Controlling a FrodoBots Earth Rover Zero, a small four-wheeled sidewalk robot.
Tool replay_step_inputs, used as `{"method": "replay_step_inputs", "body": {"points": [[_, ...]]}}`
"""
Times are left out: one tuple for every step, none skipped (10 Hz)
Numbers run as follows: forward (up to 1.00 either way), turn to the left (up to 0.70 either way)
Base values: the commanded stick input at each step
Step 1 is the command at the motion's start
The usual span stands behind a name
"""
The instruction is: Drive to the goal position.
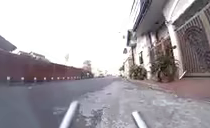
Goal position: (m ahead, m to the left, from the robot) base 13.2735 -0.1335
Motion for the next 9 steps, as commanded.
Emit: {"method": "replay_step_inputs", "body": {"points": [[0.85, -0.34], [0.85, -0.34], [0.85, -0.34], [0.85, -0.25], [0.85, -0.11], [0.85, 0.00], [0.85, 0.00], [0.85, 0.00], [0.85, 0.00]]}}
